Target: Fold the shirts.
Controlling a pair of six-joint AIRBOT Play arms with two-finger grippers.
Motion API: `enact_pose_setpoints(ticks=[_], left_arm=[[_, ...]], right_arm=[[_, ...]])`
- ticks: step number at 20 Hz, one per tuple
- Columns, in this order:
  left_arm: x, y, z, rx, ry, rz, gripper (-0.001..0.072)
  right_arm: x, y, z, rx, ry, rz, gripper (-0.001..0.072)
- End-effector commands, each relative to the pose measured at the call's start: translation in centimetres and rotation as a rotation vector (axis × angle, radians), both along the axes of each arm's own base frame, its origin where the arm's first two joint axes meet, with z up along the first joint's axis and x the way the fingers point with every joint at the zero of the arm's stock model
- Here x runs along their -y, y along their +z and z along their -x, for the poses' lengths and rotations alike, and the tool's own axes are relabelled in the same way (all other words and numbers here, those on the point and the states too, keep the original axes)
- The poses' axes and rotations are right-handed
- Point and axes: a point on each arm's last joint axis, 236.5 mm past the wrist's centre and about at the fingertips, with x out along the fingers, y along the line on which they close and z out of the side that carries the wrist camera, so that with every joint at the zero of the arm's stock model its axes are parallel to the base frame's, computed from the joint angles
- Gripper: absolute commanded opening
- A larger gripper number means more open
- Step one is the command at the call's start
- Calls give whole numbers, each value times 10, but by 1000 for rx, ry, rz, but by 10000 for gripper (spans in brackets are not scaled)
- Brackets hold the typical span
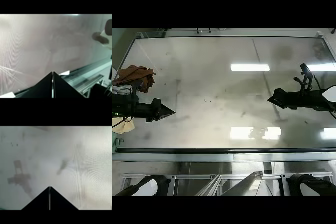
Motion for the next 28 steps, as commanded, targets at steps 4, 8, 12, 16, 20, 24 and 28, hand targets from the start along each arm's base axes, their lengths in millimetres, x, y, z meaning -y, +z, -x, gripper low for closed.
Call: enact_pose_setpoints(ticks=[4,8,12,16,20,24,28], left_arm=[[-2,8,-3,42,7,-18,14],[-14,55,-24,239,48,-108,15],[-27,102,-33,419,90,-217,12],[-100,108,-28,411,174,-576,238],[-141,120,-43,390,208,-726,350],[-176,96,-95,313,200,-781,720],[-219,39,-149,208,200,-794,712]], right_arm=[[-4,21,-25,62,-118,-109,20],[-1,27,-35,91,-156,-130,20],[-23,30,-18,30,-86,-208,21],[-33,26,1,70,99,-144,21],[-28,14,-13,99,99,-108,468],[-28,-13,-17,43,109,-98,468],[-29,-17,-15,13,103,-112,468]])
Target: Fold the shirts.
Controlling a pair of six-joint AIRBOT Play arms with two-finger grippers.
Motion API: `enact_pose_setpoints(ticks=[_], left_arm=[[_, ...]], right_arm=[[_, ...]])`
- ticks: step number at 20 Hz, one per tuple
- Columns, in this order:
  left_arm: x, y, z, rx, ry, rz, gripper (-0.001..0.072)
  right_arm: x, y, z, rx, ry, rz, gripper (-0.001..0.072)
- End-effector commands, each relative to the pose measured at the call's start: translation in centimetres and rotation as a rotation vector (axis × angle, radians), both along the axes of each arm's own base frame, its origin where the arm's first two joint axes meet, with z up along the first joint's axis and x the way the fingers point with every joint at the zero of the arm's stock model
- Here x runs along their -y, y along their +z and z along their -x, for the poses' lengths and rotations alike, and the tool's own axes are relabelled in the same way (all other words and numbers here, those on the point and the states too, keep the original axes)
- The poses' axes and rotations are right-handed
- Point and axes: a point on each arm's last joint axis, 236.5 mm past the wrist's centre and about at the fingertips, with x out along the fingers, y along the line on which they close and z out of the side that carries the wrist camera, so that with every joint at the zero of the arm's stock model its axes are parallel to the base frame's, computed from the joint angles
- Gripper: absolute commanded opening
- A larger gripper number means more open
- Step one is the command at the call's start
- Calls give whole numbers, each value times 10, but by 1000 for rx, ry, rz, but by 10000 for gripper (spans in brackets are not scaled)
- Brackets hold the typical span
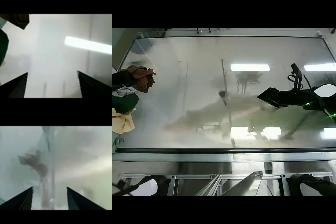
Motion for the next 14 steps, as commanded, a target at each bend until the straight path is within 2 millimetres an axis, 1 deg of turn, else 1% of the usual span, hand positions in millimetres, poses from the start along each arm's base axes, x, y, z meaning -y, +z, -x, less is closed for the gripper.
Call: enact_pose_setpoints(ticks=[1,3,5,7,9,11,14], left_arm=[[-46,-51,-48,-67,47,-22,712],[-69,-79,-73,-87,69,-14,712],[-87,-102,-96,-86,86,-13,711],[-102,-120,-115,-64,103,-12,711],[-109,-135,-130,-57,106,-12,708],[-111,-148,-139,-55,106,-5,694],[-100,-165,-153,-23,117,69,694]], right_arm=[[-3,-4,4,-36,4,-14,468],[-6,-4,9,-68,7,-33,467],[-9,-2,11,-83,6,-58,467],[-13,3,10,-94,-14,-95,466],[-14,4,9,-108,-29,-110,466],[-14,4,9,-124,-44,-120,466],[-13,4,7,-122,-57,-120,465]])
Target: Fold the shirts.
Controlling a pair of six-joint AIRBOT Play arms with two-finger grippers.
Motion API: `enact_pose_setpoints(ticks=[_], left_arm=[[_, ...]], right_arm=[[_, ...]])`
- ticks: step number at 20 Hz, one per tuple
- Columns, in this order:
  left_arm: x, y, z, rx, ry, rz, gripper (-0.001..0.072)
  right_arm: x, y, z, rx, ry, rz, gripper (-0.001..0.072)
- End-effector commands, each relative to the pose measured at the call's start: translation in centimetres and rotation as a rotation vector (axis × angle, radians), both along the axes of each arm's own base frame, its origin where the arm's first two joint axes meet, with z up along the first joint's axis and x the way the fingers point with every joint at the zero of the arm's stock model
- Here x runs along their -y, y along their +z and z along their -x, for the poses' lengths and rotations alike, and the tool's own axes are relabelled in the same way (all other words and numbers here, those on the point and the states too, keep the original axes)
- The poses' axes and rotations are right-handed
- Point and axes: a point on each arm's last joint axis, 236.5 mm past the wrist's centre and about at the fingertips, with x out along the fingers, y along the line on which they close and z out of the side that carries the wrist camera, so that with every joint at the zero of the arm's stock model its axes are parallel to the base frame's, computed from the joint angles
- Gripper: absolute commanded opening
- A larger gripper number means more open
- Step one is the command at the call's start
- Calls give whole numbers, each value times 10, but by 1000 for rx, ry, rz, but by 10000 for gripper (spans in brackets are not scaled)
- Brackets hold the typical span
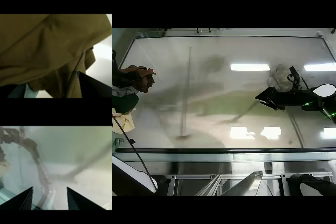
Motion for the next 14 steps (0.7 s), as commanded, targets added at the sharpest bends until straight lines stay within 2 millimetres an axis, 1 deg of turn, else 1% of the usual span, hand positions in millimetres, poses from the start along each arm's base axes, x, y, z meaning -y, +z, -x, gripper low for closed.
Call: enact_pose_setpoints(ticks=[1,3,4,5,6,7,9,10,11,12,13,14], left_arm=[[9,-23,-17,31,11,62,694],[20,-31,-21,24,-4,73,693],[26,-33,-26,32,-13,69,686],[32,-33,-31,48,-27,57,491],[40,-32,-37,60,-74,33,212],[49,-31,-41,65,-119,13,6],[65,-28,-45,69,-130,22,7],[76,-21,-46,69,-140,31,8],[88,-11,-45,66,-163,36,8],[109,9,-43,73,-209,60,9],[145,37,-38,92,-289,131,9],[187,69,-29,114,-379,232,10]], right_arm=[[1,1,-3,-6,-25,-9,465],[3,1,-8,6,-40,-4,465],[4,1,-10,12,-49,-1,465],[5,1,-12,17,-56,2,465],[6,1,-13,22,-58,4,465],[6,1,-13,22,-57,4,464],[6,1,-13,22,-57,4,463],[6,1,-13,22,-57,4,463],[6,1,-13,22,-58,5,462],[7,1,-13,23,-59,6,461],[9,1,-14,39,-51,14,423],[13,1,-16,63,-41,29,237]])
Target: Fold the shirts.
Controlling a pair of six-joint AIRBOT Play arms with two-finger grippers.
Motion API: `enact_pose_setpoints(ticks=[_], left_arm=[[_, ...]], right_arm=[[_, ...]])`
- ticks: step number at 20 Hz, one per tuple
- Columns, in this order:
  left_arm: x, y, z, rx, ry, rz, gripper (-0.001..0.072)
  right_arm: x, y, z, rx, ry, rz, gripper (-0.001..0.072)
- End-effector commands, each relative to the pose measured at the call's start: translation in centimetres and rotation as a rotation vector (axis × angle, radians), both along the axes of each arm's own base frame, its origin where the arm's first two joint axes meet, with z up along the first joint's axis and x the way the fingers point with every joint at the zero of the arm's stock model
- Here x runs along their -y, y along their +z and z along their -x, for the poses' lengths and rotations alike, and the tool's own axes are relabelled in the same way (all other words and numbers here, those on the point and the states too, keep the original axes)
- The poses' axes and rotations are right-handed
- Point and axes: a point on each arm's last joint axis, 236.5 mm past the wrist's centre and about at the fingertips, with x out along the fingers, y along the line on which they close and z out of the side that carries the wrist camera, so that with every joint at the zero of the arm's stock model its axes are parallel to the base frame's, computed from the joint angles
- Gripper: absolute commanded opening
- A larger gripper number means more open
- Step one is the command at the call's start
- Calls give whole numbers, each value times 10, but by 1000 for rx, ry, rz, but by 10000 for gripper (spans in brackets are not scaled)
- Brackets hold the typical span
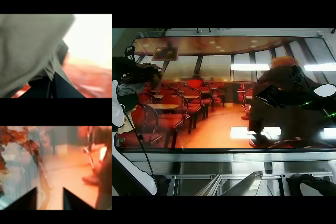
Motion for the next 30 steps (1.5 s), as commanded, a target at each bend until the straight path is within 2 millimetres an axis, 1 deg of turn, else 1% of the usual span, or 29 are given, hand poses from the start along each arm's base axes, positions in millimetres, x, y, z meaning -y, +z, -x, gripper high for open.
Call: enact_pose_setpoints(ticks=[1,2,3,5,6,7,9,10,11,12,13,14,15,16,17,18,19,20,22,23,24,26,28,29,30], left_arm=[[126,88,35,14,-299,253,10],[174,121,63,-12,-423,343,10],[214,145,95,-53,-545,393,11],[286,190,159,-105,-781,431,12],[314,210,178,-78,-856,425,12],[346,238,193,3,-911,409,13],[393,290,208,192,-956,401,15],[406,310,213,264,-961,405,16],[413,322,218,294,-955,415,16],[414,321,220,275,-943,423,16],[414,310,223,222,-940,432,16],[410,291,225,153,-942,432,17],[408,268,228,76,-941,439,19],[407,239,232,-18,-940,447,14],[406,212,236,-102,-932,458,38],[405,183,239,-182,-913,472,314],[403,158,240,-249,-893,483,510],[398,136,241,-308,-869,494,713],[381,106,238,-391,-813,515,713],[368,98,239,-434,-790,526,713],[352,92,241,-476,-765,542,713],[321,82,251,-554,-703,577,713],[282,64,261,-600,-596,571,713],[261,52,265,-607,-524,556,713],[242,40,270,-615,-458,548,714]], right_arm=[[11,0,-7,50,4,32,143],[21,0,-11,56,-22,37,149],[32,0,-15,56,-51,38,148],[57,0,-20,45,-105,33,148],[68,0,-19,36,-121,29,147],[79,0,-16,33,-113,27,147],[94,0,-8,22,-102,18,148],[100,0,-5,20,-99,15,147],[106,0,-2,17,-95,11,147],[110,1,1,13,-93,5,148],[112,1,3,12,-84,2,148],[112,1,6,18,-63,3,148],[110,1,10,15,-47,1,148],[108,2,13,14,-28,-3,149],[106,2,15,15,-9,-5,173],[104,2,17,14,1,-7,261],[102,2,19,9,9,-12,397],[100,3,23,5,28,-19,447],[93,4,32,-13,65,-38,448],[89,4,35,-18,85,-41,485],[84,3,38,-25,109,-36,534],[68,-5,43,-33,164,-1,535],[47,-18,34,-12,184,44,537],[38,-26,28,-16,181,56,568],[31,-38,22,-32,166,64,626]])
